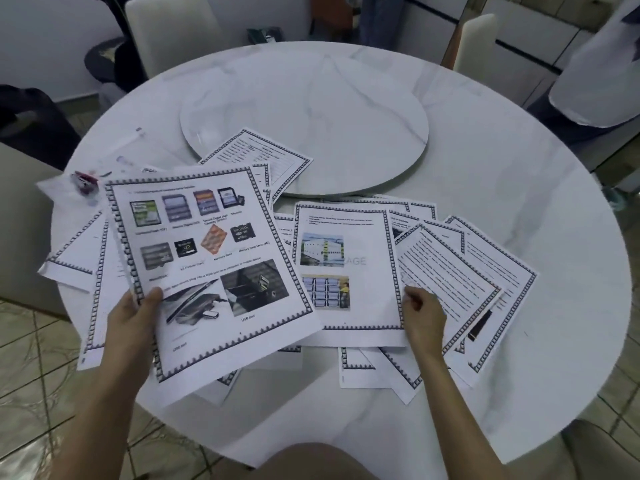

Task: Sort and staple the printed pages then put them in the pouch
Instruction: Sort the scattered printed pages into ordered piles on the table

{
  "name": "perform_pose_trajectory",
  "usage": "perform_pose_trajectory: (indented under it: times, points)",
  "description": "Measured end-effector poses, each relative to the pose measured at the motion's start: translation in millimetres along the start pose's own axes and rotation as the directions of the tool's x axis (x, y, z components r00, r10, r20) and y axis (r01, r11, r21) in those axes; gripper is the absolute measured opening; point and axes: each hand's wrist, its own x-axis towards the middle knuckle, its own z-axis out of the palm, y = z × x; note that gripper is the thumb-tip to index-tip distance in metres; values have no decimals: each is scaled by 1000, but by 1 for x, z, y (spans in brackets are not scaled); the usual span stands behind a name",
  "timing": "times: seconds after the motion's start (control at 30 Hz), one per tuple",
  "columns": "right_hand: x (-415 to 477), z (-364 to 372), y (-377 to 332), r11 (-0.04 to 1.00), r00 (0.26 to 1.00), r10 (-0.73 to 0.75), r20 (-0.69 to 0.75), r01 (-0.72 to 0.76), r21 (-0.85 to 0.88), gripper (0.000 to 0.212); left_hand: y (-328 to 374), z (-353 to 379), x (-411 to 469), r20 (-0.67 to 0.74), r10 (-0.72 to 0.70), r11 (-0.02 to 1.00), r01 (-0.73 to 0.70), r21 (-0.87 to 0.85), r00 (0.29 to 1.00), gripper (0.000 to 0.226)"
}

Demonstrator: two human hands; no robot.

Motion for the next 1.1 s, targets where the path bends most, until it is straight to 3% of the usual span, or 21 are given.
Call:
perform_pose_trajectory:
  times: [0.13, 0.33, 0.47, 0.6, 0.67, 0.77, 0.9, 1.1]
  points:
    - [6, -20, 22, 994, 985, -18, -174, -2, -112, 30, -4, 8, -3, 35, -17, 999, 16, 28, 999, 20]
    - [17, -53, 54, 864, 948, 160, -274, -269, -426, 73, -3, 18, -7, 60, -32, 997, 27, 75, 998, 32]
    - [29, -67, 58, 863, 915, 243, -321, -355, -360, 79, -3, 25, -9, 62, -38, 995, 32, 99, 997, 30]
    - [46, -75, 63, 885, 884, 343, -318, -418, -206, 72, -5, 32, -11, 71, -48, 992, 39, 123, 996, 28]
    - [53, -80, 68, 921, 891, 319, -321, -372, -116, 50, -5, 37, -14, 70, -51, 991, 42, 129, 996, 29]
    - [55, -92, 63, 986, 929, 158, -335, -166, 4, 25, -3, 43, -18, 72, -52, 991, 43, 124, 996, 29]
    - [54, -113, 45, 989, 926, -92, -365, 127, 74, 19, 0, 50, -23, 75, -34, 994, 25, 107, 997, 21]
    - [66, -152, 24, 943, 877, -86, -472, 224, 246, 23, -1, 63, -28, 83, -36, 996, 29, 85, 996, 17]
